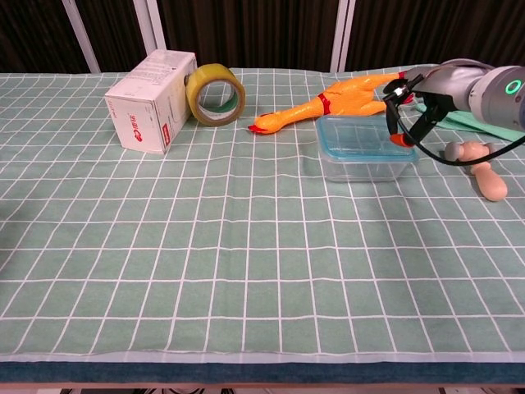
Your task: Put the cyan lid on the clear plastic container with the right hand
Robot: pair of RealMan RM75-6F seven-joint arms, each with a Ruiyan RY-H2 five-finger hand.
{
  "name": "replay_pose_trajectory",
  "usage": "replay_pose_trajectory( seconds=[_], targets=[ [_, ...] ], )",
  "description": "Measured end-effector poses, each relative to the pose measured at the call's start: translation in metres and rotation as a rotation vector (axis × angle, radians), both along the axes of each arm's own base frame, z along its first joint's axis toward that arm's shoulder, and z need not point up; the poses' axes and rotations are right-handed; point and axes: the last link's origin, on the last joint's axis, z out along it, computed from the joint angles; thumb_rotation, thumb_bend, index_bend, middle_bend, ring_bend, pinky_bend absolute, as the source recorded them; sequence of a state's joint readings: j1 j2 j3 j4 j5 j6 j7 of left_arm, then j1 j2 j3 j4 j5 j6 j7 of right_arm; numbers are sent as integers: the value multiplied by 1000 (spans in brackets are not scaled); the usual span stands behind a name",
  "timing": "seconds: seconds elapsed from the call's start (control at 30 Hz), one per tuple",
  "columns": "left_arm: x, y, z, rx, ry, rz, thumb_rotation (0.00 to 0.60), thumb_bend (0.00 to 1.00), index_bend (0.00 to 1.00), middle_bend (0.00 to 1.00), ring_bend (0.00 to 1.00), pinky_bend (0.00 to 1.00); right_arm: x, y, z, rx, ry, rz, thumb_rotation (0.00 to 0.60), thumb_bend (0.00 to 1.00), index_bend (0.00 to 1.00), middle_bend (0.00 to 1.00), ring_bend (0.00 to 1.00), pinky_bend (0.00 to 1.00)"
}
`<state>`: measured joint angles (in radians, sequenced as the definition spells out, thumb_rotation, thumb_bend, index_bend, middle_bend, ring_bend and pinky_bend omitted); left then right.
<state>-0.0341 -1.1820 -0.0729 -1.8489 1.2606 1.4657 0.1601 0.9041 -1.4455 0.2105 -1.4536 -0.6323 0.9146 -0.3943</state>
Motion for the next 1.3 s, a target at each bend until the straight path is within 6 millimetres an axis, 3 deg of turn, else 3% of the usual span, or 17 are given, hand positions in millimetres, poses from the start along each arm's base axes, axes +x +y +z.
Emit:
replay_pose_trajectory(
  seconds=[0.17,0.47,0.7,0.93,1.3],
  targets=[
    [0,0,0,-1,-7,2,600,742,141,0,0,0,18,2,1,-9,-34,39,600,554,596,0,0,0],
    [-1,0,2,-3,-22,5,600,742,142,0,0,0,47,7,-20,28,-39,76,600,554,596,0,0,0],
    [-1,0,2,-5,-26,5,600,741,142,0,0,0,58,1,-28,20,-29,68,600,555,596,0,0,0],
    [-1,0,2,-3,-29,7,600,742,142,0,0,0,54,-18,-20,-26,-22,23,600,554,596,0,0,0],
    [0,0,1,2,-18,10,600,742,145,0,0,0,28,-46,0,-61,25,-39,600,554,596,0,0,0]
  ],
)
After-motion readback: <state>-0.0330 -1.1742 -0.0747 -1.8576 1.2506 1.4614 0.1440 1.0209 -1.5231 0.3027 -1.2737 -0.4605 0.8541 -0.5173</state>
